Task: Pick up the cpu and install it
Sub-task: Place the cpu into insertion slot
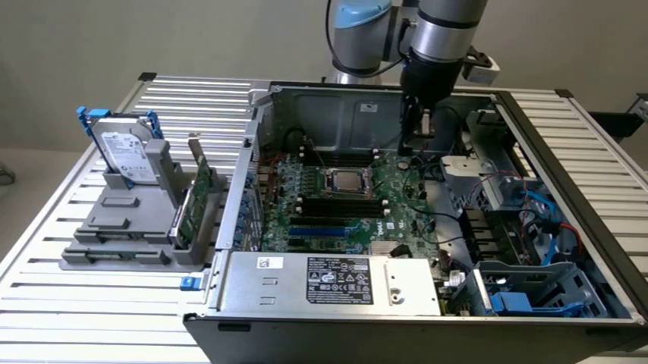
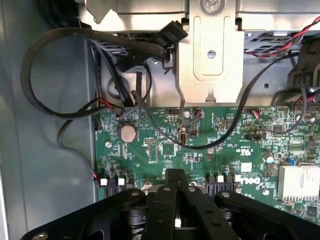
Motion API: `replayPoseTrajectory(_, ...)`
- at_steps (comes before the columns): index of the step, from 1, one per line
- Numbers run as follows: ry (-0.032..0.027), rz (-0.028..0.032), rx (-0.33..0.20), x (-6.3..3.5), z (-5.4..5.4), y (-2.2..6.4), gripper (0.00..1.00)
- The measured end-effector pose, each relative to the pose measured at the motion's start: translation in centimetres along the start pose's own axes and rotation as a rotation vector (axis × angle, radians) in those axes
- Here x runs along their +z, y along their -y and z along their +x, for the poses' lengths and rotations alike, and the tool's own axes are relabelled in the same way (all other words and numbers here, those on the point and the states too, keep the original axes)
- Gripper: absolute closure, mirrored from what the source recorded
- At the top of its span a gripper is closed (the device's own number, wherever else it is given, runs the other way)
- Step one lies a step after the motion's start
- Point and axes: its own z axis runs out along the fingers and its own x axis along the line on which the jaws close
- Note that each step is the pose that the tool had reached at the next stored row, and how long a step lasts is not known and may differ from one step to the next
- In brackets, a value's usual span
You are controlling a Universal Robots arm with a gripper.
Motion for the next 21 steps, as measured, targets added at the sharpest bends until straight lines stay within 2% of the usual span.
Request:
replayPoseTrajectory(5, 0.0003, 0.0001, 0.000, -0.16, -0.09, 0.00, 0.89)
replayPoseTrajectory(21, 0.0005, 0.0001, 0.000, 0.27, -0.12, 0.06, 0.89)
